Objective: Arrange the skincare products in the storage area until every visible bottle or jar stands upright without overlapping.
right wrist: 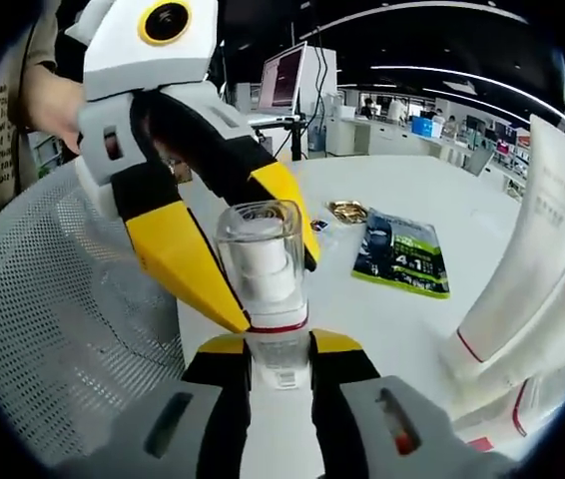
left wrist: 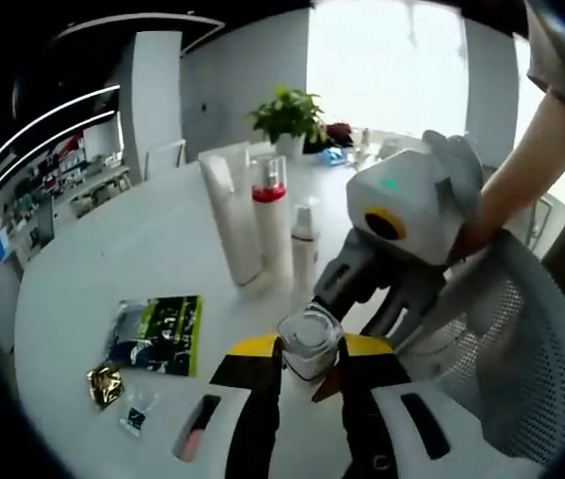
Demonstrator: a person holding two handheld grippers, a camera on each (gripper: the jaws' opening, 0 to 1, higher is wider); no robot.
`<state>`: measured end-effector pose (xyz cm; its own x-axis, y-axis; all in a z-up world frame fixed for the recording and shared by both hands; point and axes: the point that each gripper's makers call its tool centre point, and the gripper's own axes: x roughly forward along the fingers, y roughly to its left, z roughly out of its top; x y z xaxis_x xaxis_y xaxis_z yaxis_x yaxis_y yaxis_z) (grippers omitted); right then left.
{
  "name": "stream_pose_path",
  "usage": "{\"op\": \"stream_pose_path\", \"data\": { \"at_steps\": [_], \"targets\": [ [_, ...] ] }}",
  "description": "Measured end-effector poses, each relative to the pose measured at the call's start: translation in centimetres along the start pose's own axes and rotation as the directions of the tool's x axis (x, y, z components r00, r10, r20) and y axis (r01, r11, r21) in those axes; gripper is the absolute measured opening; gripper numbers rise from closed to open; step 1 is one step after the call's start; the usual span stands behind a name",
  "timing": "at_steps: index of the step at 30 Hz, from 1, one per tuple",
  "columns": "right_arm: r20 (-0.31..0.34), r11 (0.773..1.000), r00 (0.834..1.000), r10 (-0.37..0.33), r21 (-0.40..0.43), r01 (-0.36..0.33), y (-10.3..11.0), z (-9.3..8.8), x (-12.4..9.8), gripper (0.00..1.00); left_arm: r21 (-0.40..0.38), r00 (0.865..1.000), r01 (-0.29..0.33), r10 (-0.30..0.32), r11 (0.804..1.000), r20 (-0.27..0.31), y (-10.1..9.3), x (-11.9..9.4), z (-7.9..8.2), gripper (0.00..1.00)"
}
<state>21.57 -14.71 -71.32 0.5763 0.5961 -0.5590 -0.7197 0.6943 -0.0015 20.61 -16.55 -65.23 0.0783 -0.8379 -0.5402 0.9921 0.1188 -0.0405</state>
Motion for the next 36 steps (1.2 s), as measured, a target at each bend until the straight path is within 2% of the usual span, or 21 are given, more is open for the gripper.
{"op": "stream_pose_path", "data": {
  "at_steps": [31, 36],
  "targets": [
    [0.024, 0.999, 1.0, -0.005, 0.04, 0.004, -0.35, 0.53, -0.46, 0.27, 0.033, 1.0, 0.021, -0.021, 0.999, -0.002, -0.15, 0.33, 0.22, 0.19],
    [0.023, 1.0, 1.0, 0.007, 0.025, -0.008, -0.14, 0.53, -0.28, 0.23, 0.036, 1.0, 0.021, -0.021, 0.999, -0.003, -0.12, 0.39, 0.26, 0.19]
  ]
}}
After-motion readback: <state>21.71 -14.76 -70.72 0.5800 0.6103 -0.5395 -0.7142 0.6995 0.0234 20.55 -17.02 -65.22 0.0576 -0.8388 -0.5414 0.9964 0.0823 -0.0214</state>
